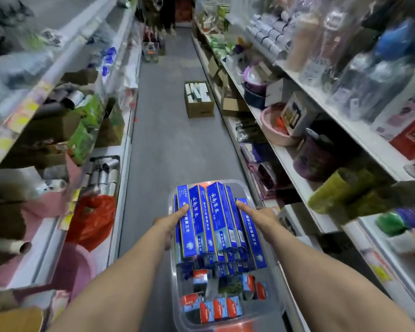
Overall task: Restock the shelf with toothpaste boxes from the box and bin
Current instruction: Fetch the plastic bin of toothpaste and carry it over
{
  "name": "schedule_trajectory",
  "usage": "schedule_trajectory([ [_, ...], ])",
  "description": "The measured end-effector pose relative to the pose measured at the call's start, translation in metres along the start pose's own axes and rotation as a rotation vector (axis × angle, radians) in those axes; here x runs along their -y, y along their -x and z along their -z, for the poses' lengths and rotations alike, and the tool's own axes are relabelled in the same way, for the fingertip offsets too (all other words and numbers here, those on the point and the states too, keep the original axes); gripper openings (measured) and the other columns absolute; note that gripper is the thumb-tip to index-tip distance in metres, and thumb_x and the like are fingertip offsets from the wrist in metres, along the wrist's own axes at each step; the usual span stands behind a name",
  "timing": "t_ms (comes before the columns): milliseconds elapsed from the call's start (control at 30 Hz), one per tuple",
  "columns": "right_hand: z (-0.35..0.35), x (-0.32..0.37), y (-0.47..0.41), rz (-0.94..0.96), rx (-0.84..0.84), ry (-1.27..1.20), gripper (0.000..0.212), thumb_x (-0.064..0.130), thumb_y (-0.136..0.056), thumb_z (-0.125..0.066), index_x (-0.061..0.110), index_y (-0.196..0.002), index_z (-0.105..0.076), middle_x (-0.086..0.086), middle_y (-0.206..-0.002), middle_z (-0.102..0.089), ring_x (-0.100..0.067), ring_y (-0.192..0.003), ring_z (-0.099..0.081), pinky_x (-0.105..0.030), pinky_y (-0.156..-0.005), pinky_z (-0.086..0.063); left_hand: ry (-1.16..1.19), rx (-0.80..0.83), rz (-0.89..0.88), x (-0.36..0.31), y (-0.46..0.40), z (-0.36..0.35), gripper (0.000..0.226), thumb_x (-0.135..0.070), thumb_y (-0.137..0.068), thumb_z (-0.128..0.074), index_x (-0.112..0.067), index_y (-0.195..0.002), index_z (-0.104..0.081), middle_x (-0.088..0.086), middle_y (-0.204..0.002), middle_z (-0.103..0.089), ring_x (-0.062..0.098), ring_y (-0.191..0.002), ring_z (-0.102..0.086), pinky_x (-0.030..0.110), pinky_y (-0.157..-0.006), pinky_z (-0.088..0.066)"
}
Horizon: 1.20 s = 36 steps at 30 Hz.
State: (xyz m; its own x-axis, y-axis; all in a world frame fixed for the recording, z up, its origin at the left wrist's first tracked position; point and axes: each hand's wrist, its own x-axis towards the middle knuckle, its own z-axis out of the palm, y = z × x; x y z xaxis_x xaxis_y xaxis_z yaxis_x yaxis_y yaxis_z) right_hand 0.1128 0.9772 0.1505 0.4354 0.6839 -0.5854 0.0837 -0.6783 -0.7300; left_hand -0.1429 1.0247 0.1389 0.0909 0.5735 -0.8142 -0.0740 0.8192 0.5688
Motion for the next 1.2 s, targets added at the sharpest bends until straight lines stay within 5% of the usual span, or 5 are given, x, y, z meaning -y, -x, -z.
schedule_trajectory([
  [233,-0.025,0.129,-0.149,0.018,0.01,0.073,0.12,0.088,-0.027,-0.079,0.004,-0.112,-0.066,-0.012,-0.106,-0.072,-0.028,-0.094,-0.07,-0.037,-0.086,-0.056,0.059,-0.023,-0.003,-0.141,-0.092,-0.029,0.056,-0.043,-0.071,-0.086,-0.006,-0.107,-0.064,0.013,-0.084,-0.077,0.027,-0.075,-0.075,0.042,-0.066,-0.061],
  [400,-0.054,0.242,-0.235,0.001,0.063,0.065,0.067,0.053,-0.07,-0.085,-0.003,-0.104,-0.066,-0.006,-0.079,-0.07,-0.014,-0.064,-0.067,-0.02,-0.045,-0.044,0.054,-0.047,0.01,-0.255,-0.168,-0.041,0.04,-0.039,-0.083,-0.079,-0.007,-0.087,-0.055,0.009,-0.057,-0.07,0.024,-0.059,-0.069,0.041,-0.063,-0.055],
  [900,-0.124,0.498,-0.538,-0.081,-0.002,-0.103,0.094,0.068,-0.045,-0.092,0.004,-0.107,-0.064,-0.007,-0.091,-0.076,-0.024,-0.083,-0.073,-0.044,-0.086,-0.058,-0.082,-0.036,-0.002,-0.612,-0.424,-0.092,0.068,-0.047,-0.071,-0.086,-0.005,-0.118,-0.062,0.014,-0.097,-0.077,0.022,-0.063,-0.075,0.029,-0.032,-0.049],
  [1067,-0.131,0.556,-0.681,-0.1,0.104,-0.147,0.09,0.07,-0.048,-0.09,0.01,-0.11,-0.066,-0.009,-0.097,-0.077,-0.028,-0.092,-0.075,-0.049,-0.096,-0.055,-0.121,-0.044,0.035,-0.707,-0.504,-0.132,0.058,-0.046,-0.083,-0.076,-0.004,-0.121,-0.062,0.006,-0.076,-0.077,0.012,-0.048,-0.069,0.032,-0.042,-0.051],
  [1200,-0.127,0.622,-0.768,-0.14,0.149,-0.186,0.096,0.073,-0.042,-0.09,0.008,-0.11,-0.068,-0.009,-0.087,-0.076,-0.013,-0.069,-0.076,-0.028,-0.067,-0.061,-0.072,-0.034,0.044,-0.774,-0.556,-0.172,0.046,-0.044,-0.094,-0.063,-0.01,-0.124,-0.058,0.003,-0.074,-0.076,0.009,-0.068,-0.067,0.033,-0.073,-0.04],
])
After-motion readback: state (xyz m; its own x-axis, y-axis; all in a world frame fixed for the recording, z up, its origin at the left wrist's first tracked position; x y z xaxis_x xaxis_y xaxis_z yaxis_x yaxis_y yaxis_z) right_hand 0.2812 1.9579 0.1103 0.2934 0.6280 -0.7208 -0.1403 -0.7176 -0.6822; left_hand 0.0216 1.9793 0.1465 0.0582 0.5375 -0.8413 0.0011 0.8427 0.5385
